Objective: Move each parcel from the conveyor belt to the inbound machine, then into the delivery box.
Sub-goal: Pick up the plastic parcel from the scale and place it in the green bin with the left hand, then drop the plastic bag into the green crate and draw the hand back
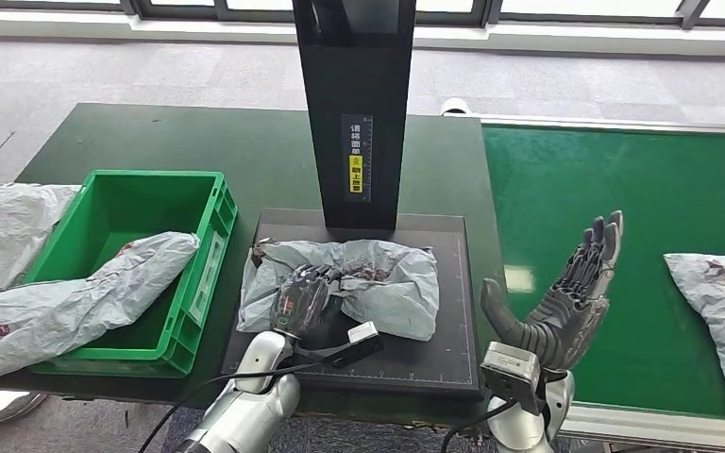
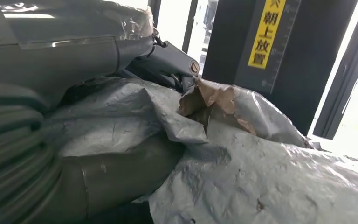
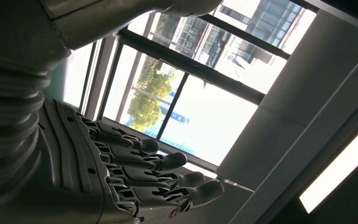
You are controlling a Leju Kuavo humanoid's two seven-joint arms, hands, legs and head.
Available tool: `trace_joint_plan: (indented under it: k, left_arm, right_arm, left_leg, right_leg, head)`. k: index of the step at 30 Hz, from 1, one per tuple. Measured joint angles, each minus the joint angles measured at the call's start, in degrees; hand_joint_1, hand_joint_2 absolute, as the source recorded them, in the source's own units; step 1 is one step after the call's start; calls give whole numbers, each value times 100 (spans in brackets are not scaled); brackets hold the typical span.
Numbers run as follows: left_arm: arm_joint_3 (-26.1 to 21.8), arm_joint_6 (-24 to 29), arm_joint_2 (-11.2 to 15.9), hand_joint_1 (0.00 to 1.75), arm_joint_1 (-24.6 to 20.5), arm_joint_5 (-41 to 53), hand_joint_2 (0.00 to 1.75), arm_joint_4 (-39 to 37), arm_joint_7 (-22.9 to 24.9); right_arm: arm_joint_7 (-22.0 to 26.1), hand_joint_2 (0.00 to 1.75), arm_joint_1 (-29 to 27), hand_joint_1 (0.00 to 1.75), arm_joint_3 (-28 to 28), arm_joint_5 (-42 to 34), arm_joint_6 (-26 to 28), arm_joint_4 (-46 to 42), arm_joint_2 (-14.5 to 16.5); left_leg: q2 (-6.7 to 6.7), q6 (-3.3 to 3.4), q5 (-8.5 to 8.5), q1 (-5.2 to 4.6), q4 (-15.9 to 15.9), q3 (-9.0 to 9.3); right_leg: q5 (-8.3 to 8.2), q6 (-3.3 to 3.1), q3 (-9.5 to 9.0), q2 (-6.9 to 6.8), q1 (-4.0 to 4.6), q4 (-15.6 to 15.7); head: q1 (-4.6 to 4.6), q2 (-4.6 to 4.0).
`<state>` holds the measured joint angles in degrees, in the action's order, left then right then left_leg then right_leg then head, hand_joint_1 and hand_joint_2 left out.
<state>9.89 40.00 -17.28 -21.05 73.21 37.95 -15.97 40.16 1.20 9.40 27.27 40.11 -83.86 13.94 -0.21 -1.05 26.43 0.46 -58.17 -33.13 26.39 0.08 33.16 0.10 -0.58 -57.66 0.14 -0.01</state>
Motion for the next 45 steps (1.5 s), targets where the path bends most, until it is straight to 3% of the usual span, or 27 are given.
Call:
trace_joint_plan:
  k: [7, 10, 12, 18, 29, 32, 34, 38, 45]
  left_arm:
    - [-213, 3, -17, 175, 250, 101, 175, 616, -258]
    - [-576, 11, -81, 175, 526, 321, 175, 1607, -755]
    - [-799, 17, -87, 175, 642, 445, 175, 2386, -834]
    - [-1105, 26, -71, 175, 806, 556, 175, 3712, -808]
    - [-1208, 26, -51, 175, 878, 605, 175, 4276, -779]
    - [-1318, 22, -35, 175, 916, 876, 175, 4609, -325]
    - [-1568, 22, -21, 175, 916, 776, 175, 4958, -261]
    - [-2494, 24, -45, 175, 865, 321, 175, 5249, -1046]
    - [-3931, 22, -120, 175, 611, -75, 175, 5238, -1485]
  right_arm:
    - [-1, 175, -26, 0, -2, -1, 0, -36, 1]
    - [-1, 175, -23, 0, -2, -21, 0, -38, 2]
    - [-1, 175, -21, 0, -4, -37, 0, -38, 2]
    - [-1, 175, -1, 0, -8, -47, 0, -38, 5]
    - [-1, 175, 6, 0, -9, -42, 0, -38, 13]
    - [0, 175, -1, 0, -23, 24, 0, -39, 18]
    - [-1, 175, -28, 0, -46, 45, 1, -55, 22]
    - [-1, 175, -86, 0, -76, 52, 1, -120, 22]
    - [-1, 175, -185, 0, -91, 103, 1, -248, 22]
  left_leg:
    - [1, 0, 1, 1, 0, -21]
    - [8, 1, 3, 1, 0, -31]
    - [11, 1, 3, 1, 0, -33]
    - [-1, 1, 3, 3, 0, -34]
    - [-1, 1, 3, 3, 0, -34]
    - [6, 0, 3, 3, 0, -35]
    - [10, -1, 4, 3, 0, -34]
    - [12, -4, 2, 4, 1, -32]
    - [12, -5, 2, 5, 1, -33]
  right_leg:
    - [0, 0, 20, 4, -4, -1]
    - [0, 1, 34, 12, -3, -1]
    - [0, 0, 38, 14, -2, -1]
    - [3, -3, 33, 0, 2, -1]
    - [2, -3, 31, 0, -2, -1]
    - [1, -3, 36, 6, 2, -2]
    - [2, -5, 38, 12, 3, -2]
    - [5, -9, 39, 13, 11, -2]
    - [6, -11, 39, 13, 10, -2]
  head:
    - [0, 0]
    - [0, -1]
    - [-2, 0]
    - [-2, 0]
    - [-3, 1]
    - [-2, 1]
    - [-1, 1]
    - [-1, 0]
    - [-1, 1]
